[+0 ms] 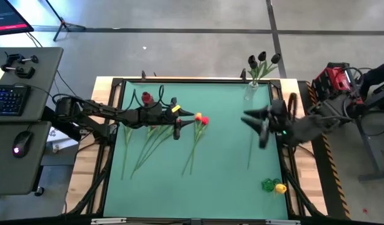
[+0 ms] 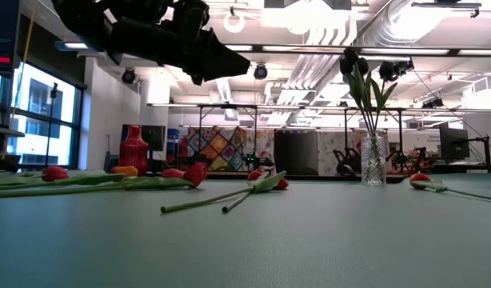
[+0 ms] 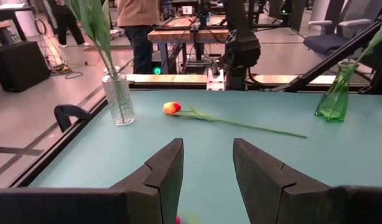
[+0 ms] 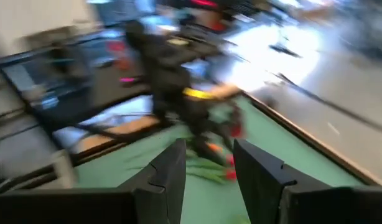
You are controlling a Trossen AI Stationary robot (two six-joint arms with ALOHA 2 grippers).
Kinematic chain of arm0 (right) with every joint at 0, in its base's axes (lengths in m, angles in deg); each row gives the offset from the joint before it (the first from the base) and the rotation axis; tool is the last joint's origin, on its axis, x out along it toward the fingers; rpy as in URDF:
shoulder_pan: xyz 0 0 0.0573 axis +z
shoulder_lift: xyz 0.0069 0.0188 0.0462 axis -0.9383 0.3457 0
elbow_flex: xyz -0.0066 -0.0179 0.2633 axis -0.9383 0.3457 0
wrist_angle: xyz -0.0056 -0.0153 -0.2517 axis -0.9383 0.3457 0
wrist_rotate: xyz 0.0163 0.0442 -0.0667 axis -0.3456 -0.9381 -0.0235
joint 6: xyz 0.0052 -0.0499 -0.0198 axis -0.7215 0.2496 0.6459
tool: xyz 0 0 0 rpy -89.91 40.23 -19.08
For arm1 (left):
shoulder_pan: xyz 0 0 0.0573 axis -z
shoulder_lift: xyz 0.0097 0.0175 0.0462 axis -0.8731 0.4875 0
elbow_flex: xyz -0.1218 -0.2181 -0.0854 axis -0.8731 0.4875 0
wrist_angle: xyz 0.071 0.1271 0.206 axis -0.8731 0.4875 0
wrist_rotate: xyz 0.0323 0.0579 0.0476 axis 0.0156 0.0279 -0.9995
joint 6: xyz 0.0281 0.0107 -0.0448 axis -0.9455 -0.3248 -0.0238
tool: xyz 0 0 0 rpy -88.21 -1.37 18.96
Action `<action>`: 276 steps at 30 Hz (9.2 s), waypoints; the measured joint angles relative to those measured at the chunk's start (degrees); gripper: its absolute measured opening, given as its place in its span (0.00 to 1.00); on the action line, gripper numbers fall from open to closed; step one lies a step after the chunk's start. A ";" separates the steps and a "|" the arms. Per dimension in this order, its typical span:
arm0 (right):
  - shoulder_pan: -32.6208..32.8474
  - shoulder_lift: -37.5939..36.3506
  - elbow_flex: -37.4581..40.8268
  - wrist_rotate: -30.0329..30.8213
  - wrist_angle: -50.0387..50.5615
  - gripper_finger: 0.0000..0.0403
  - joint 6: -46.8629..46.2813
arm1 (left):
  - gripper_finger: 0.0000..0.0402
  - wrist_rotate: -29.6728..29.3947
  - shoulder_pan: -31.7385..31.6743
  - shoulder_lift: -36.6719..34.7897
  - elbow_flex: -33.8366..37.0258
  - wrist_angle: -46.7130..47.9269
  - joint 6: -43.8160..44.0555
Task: Sort flowers into vase by color
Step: Put the orange tulip into the green vase
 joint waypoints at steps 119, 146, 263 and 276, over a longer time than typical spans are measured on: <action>30.07 -15.37 25.49 13.49 -1.20 0.00 -11.70 | 0.31 -0.20 0.04 5.92 0.00 -0.65 5.67; 52.72 -8.89 23.61 15.19 11.14 0.00 -30.04 | 0.31 0.11 0.07 5.94 -0.02 -4.07 9.41; 29.05 -4.87 -8.20 37.71 31.34 0.36 0.22 | 0.31 0.06 0.42 5.95 -2.99 -5.22 8.98; 21.32 -4.57 1.54 22.87 23.79 0.36 -3.25 | 0.31 0.72 0.42 5.95 -3.02 -2.75 7.74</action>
